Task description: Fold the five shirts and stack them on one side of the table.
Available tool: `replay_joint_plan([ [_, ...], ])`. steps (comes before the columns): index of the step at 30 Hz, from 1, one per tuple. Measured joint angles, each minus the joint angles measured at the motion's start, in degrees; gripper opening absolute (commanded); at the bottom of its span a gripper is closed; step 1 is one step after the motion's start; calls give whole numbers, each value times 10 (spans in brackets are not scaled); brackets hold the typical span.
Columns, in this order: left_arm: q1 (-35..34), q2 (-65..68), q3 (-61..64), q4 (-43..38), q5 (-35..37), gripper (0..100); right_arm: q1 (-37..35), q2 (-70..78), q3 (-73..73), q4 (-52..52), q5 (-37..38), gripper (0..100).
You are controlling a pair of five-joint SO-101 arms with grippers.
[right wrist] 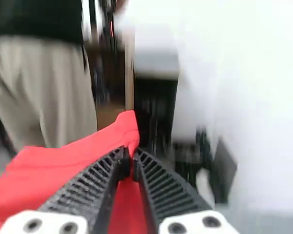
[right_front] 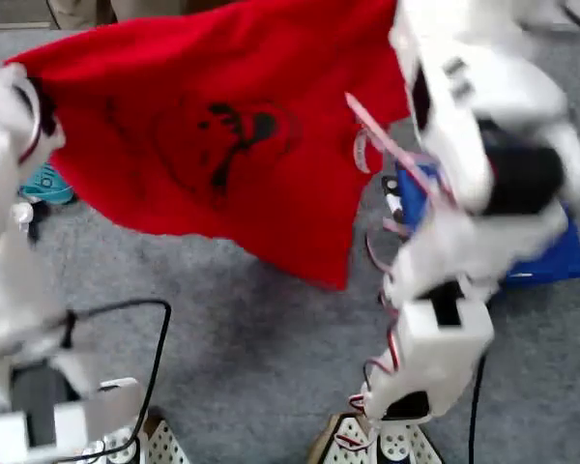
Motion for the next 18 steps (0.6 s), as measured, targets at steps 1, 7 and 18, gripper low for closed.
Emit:
replay_joint_plan([
  [1,-1,-27,17,0,0,27,0,-25,0,-5,0,3],
  [7,-1,-176,200,0,-40,18,-1,-132,-11,-14,0,3],
  [18,-2,-486,476,0,-60,18,-44,-247,-11,76,47,3],
])
